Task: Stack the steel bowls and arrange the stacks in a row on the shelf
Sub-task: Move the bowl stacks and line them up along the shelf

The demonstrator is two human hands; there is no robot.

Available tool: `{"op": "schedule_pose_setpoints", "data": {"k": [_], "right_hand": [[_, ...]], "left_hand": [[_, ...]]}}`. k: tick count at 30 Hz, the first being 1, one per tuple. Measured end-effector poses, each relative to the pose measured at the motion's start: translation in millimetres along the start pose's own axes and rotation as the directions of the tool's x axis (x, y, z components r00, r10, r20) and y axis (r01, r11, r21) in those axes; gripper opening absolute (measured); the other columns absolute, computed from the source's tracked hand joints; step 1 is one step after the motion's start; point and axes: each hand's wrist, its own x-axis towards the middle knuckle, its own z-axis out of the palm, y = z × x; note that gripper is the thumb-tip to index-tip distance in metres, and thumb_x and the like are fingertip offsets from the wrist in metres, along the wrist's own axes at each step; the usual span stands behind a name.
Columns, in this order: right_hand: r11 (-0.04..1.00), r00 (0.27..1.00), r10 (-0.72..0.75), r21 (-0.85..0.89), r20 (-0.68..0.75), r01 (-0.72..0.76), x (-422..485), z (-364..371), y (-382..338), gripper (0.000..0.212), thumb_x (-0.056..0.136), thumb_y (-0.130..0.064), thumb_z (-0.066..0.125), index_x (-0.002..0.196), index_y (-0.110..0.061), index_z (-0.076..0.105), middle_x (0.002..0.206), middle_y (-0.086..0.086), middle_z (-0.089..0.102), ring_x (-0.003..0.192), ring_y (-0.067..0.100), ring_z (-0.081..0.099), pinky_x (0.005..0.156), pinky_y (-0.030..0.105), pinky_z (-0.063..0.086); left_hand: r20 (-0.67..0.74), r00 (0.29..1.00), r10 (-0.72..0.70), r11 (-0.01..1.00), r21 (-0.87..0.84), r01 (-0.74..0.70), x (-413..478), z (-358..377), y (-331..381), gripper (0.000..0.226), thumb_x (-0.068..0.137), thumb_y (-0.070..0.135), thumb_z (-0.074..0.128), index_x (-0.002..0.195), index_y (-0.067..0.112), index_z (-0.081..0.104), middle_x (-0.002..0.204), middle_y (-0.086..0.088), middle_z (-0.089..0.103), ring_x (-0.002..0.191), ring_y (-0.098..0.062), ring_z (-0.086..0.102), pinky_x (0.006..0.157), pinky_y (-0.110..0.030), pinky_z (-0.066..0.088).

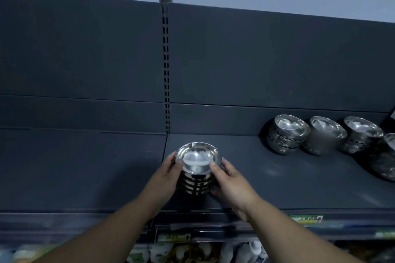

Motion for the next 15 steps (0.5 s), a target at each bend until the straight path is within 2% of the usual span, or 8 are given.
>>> {"op": "schedule_pose_setpoints", "data": {"k": [3, 6, 9, 15], "right_hand": [[1.0, 1.0, 0.012, 0.012, -0.017, -0.011, -0.4, 3.0, -1.8, 0.045, 0.091, -0.04, 0.061, 0.134, -0.035, 0.049, 0.124, -0.008, 0.066, 0.108, 0.011, 0.066, 0.078, 0.026, 0.056], [1.0, 1.0, 0.011, -0.007, -0.021, -0.011, -1.1, 4.8, -2.1, 0.046, 0.092, -0.037, 0.06, 0.137, -0.035, 0.046, 0.125, -0.006, 0.065, 0.108, 0.012, 0.066, 0.078, 0.025, 0.056], [1.0, 1.0, 0.004, -0.014, -0.019, -0.004, -3.4, 5.6, -4.2, 0.044, 0.094, -0.034, 0.059, 0.136, -0.033, 0.046, 0.124, -0.005, 0.065, 0.107, 0.013, 0.066, 0.075, 0.023, 0.057], [1.0, 1.0, 0.002, -0.031, -0.026, -0.003, -0.9, 5.6, -1.4, 0.046, 0.092, -0.036, 0.061, 0.137, -0.034, 0.047, 0.123, -0.005, 0.066, 0.107, 0.015, 0.067, 0.084, 0.029, 0.058]], "left_hand": [[-0.005, 1.0, -0.005, 1.0, 0.024, 0.005, 2.5, -0.5, -0.2, 0.044, 0.096, 0.043, 0.047, 0.138, 0.039, 0.038, 0.126, 0.019, 0.054, 0.12, -0.004, 0.05, 0.103, -0.025, 0.036], [-0.016, 1.0, -0.005, 0.999, 0.051, 0.006, 5.8, -1.9, -2.8, 0.053, 0.093, 0.042, 0.053, 0.142, 0.04, 0.033, 0.132, 0.016, 0.055, 0.123, -0.005, 0.05, 0.111, -0.035, 0.036], [-0.002, 1.0, -0.014, 0.998, 0.057, 0.014, 6.2, -4.2, -4.3, 0.054, 0.093, 0.042, 0.054, 0.142, 0.04, 0.032, 0.132, 0.015, 0.057, 0.122, -0.005, 0.052, 0.111, -0.037, 0.037], [0.002, 1.0, -0.018, 0.999, 0.051, 0.018, 7.7, -3.4, -2.7, 0.054, 0.093, 0.041, 0.054, 0.142, 0.04, 0.031, 0.13, 0.014, 0.057, 0.122, -0.006, 0.052, 0.11, -0.035, 0.038]]}}
